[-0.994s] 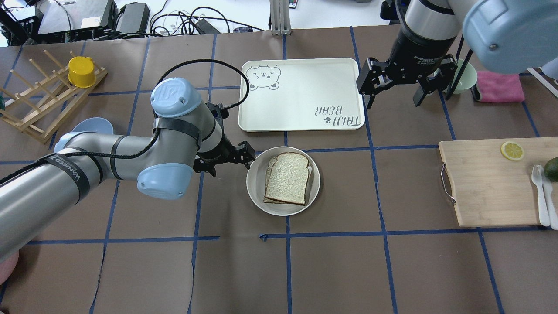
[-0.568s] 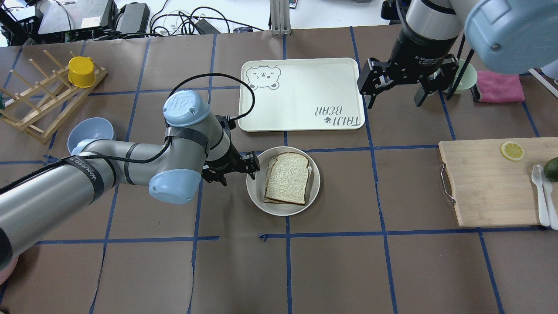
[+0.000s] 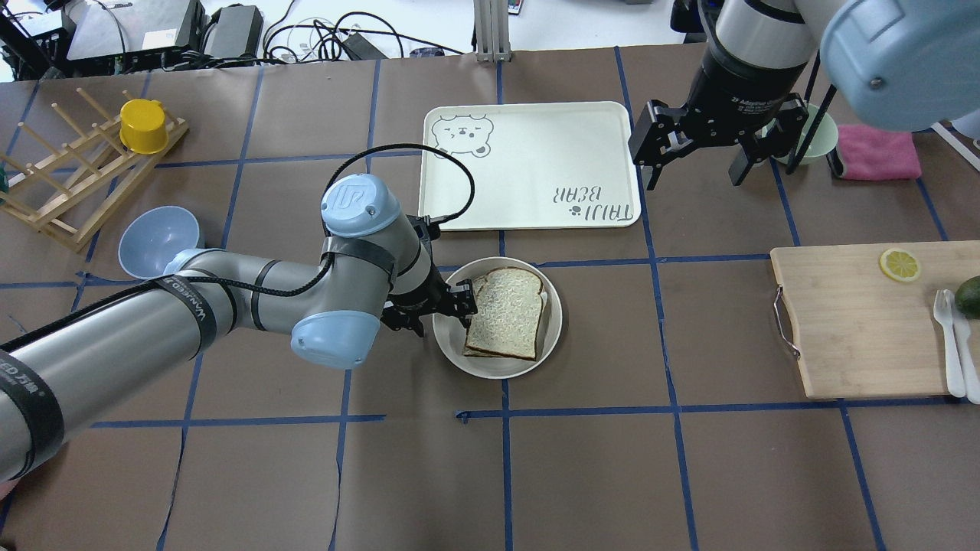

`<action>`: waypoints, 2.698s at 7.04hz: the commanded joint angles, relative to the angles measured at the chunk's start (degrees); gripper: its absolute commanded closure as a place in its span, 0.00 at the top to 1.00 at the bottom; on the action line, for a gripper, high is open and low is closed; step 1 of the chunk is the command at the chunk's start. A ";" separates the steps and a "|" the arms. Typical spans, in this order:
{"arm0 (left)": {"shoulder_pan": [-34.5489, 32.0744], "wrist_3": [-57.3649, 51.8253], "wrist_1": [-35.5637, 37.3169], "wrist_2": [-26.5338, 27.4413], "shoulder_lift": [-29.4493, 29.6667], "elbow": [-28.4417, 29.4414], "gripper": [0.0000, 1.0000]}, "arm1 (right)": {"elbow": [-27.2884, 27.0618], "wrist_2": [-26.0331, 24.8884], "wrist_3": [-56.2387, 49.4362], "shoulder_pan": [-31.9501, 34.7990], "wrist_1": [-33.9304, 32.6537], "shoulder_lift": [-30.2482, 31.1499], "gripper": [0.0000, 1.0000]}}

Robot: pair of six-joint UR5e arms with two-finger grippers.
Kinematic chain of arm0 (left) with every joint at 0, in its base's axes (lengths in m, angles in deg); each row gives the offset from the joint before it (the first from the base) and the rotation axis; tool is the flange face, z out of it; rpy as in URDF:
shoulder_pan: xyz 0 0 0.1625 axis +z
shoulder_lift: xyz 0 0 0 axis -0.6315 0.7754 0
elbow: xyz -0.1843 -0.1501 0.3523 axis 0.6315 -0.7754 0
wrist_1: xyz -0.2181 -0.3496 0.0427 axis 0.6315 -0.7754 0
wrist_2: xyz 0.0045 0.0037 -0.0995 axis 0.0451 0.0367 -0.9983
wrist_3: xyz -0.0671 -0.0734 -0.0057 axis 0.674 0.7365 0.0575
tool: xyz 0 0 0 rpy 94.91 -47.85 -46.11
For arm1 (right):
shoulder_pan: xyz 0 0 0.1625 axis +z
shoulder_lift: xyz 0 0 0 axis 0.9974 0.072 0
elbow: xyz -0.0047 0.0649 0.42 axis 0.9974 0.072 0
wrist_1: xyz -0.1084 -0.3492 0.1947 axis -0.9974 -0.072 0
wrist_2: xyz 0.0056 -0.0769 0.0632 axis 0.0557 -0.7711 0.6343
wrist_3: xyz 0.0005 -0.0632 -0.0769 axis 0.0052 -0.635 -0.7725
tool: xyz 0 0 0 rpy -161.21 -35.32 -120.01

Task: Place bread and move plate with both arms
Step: 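Lower the left gripper to the plate rim and grip it, then slide the plate with the left gripper onto the bear-printed tray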

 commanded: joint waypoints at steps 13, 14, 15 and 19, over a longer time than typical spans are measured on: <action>1.53 -1.24 0.29 0.45 -3.87 0.11 0.00 | 0.05 -0.09 0.46 0.11 -0.40 0.44 1.00; 3.28 -2.81 0.11 -2.86 -4.84 -0.33 0.00 | 0.05 0.00 0.46 0.11 -0.40 0.44 1.00; 6.17 -3.00 0.02 -6.64 -5.29 -0.33 0.00 | 0.05 0.00 0.46 0.11 -0.40 0.44 1.00; 9.62 -6.07 0.02 -11.51 -2.67 3.77 0.00 | -0.03 -1.66 0.29 0.11 -0.14 0.44 1.00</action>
